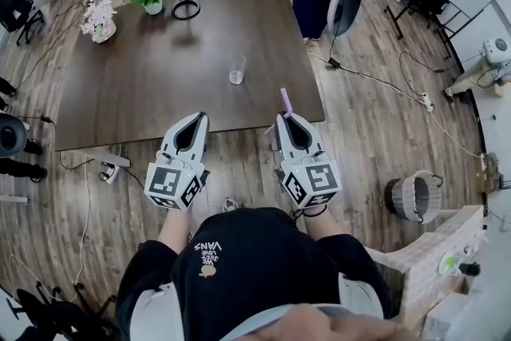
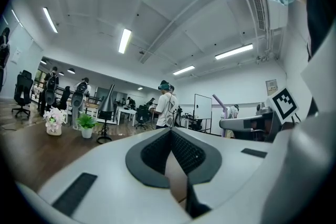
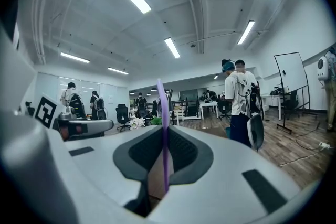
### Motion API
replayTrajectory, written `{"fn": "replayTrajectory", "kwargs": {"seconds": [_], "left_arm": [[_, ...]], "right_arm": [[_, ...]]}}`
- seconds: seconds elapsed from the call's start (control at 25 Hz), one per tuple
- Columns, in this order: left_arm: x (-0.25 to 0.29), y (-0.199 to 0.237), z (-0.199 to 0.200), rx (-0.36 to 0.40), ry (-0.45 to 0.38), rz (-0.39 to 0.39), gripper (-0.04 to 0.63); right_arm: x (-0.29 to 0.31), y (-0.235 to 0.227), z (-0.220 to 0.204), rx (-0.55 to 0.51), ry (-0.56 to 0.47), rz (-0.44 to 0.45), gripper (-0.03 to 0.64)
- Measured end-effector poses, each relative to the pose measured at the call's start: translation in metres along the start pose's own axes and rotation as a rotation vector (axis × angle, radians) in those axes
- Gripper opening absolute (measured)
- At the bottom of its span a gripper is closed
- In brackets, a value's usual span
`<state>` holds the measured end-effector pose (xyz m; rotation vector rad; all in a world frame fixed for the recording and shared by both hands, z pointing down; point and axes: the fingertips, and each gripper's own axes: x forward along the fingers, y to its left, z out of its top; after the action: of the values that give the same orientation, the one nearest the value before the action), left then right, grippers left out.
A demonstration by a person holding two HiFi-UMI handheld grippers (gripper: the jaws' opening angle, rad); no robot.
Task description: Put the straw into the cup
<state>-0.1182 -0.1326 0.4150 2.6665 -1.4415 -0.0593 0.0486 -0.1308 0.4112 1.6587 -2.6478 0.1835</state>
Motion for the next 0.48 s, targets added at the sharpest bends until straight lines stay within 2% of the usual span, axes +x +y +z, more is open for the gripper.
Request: {"fn": "replayTrajectory", "kwargs": {"seconds": [0.48], "left_arm": [[0.047,0.031,-0.007,-0.017,0.021,-0.002,0.009]], "right_arm": [[0.052,-0.025,-0.005,0.017,0.021,0.001,0.04]]}}
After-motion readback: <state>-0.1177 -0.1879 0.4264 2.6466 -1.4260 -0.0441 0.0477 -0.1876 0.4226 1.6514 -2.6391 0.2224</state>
